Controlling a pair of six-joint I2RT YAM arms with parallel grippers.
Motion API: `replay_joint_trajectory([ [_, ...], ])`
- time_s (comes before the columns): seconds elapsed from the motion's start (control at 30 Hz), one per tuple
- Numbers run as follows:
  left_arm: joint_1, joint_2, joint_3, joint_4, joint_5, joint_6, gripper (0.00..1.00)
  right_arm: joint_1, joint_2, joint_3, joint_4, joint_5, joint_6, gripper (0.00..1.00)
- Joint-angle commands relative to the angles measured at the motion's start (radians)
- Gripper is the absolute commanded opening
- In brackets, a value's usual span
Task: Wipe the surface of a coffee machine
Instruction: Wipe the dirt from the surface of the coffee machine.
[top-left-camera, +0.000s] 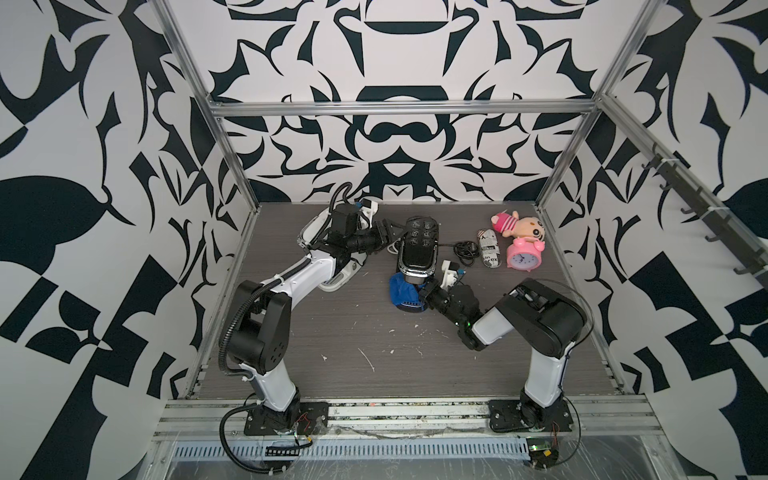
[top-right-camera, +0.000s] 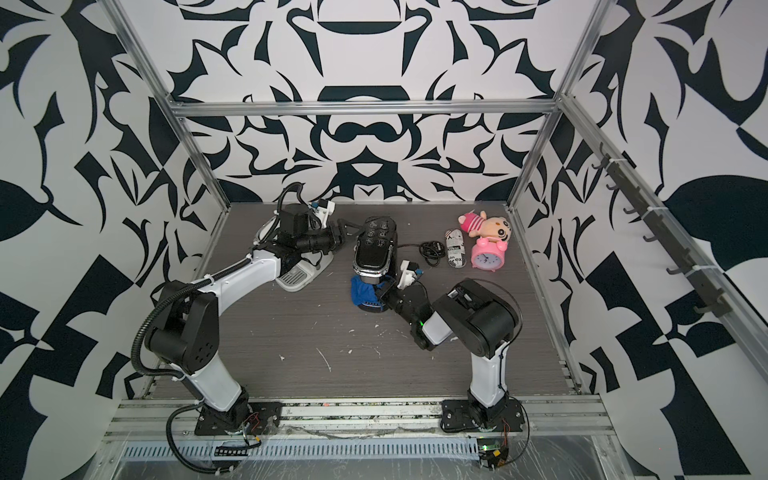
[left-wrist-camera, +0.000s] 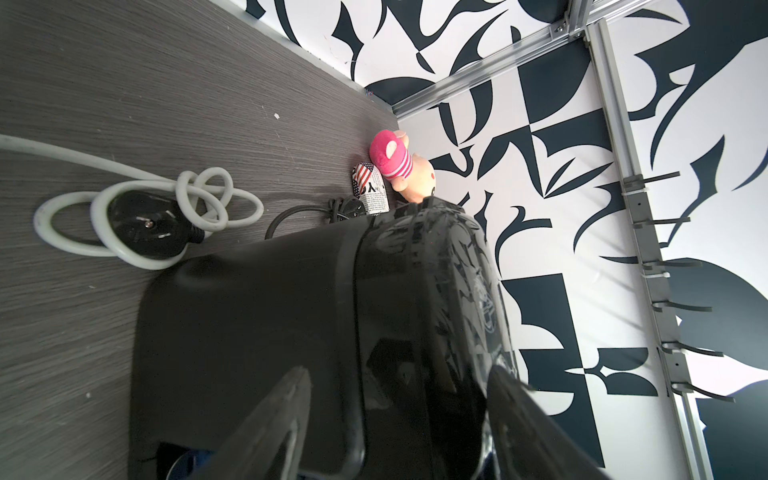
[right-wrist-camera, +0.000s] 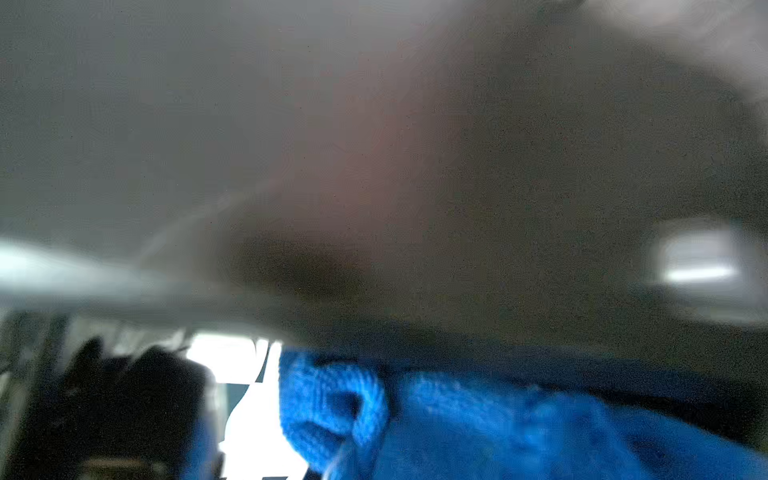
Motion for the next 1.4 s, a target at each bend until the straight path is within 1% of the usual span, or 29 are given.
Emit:
replay_joint_trajectory([
  [0.0, -0.004, 0.03, -0.033, -0.056, -0.015, 0.0, 0.7, 0.021, 0.064, 0.007, 0.032, 0.029, 0.043, 0.0],
  [0.1, -0.003, 0.03, -0.034, -0.06, -0.017, 0.0, 0.7, 0.014, 0.097, -0.047, 0.028, 0.063, 0.049, 0.0],
  [0.2, -0.003, 0.026, -0.033, -0.062, -0.019, 0.001, 0.7, -0.031, 0.103, -0.124, 0.029, 0.087, 0.076, 0.0],
  [0.33, -0.004, 0.025, -0.032, -0.068, -0.021, 0.001, 0.7, -0.111, 0.063, -0.219, 0.026, 0.087, 0.075, 0.0],
  [0.43, -0.003, 0.025, -0.032, -0.068, -0.019, 0.002, 0.7, -0.145, 0.012, -0.231, -0.024, 0.06, 0.058, 0.0],
  [0.5, -0.003, 0.027, -0.031, -0.068, -0.02, 0.001, 0.7, -0.138, -0.025, -0.192, -0.108, 0.041, 0.041, 0.0],
  [0.57, -0.004, 0.031, -0.032, -0.067, -0.02, 0.001, 0.7, -0.103, -0.056, -0.143, -0.187, 0.029, 0.035, 0.0],
  [0.63, -0.005, 0.034, -0.032, -0.065, -0.018, -0.002, 0.7, -0.063, -0.068, -0.098, -0.213, 0.026, 0.053, 0.0],
  [0.77, -0.004, 0.04, -0.032, -0.064, -0.018, -0.004, 0.7, -0.018, -0.062, -0.034, -0.18, -0.001, 0.097, 0.0],
  [0.83, -0.004, 0.043, -0.034, -0.062, -0.016, -0.009, 0.7, 0.008, -0.066, -0.008, -0.231, 0.0, 0.096, 0.0],
  [0.93, -0.004, 0.045, -0.039, -0.062, -0.032, -0.011, 0.69, 0.051, -0.043, 0.051, -0.36, 0.003, 0.078, 0.0],
  [1.0, -0.004, 0.043, -0.041, -0.074, -0.046, -0.008, 0.69, 0.067, 0.01, 0.069, -0.323, 0.001, 0.099, 0.0],
  [1.07, -0.004, 0.042, -0.043, -0.078, -0.046, -0.009, 0.69, 0.065, 0.054, 0.054, -0.263, 0.006, 0.135, 0.0],
  [1.17, -0.004, 0.045, -0.042, -0.081, -0.051, -0.009, 0.69, 0.025, 0.082, -0.004, -0.216, 0.01, 0.164, 0.0],
  [1.27, -0.003, 0.05, -0.042, -0.082, -0.049, -0.019, 0.69, -0.023, 0.052, -0.082, -0.214, 0.015, 0.161, 0.0],
  [1.37, -0.003, 0.058, -0.048, -0.067, -0.04, -0.041, 0.69, -0.071, -0.009, -0.128, -0.266, 0.005, 0.134, 0.0],
])
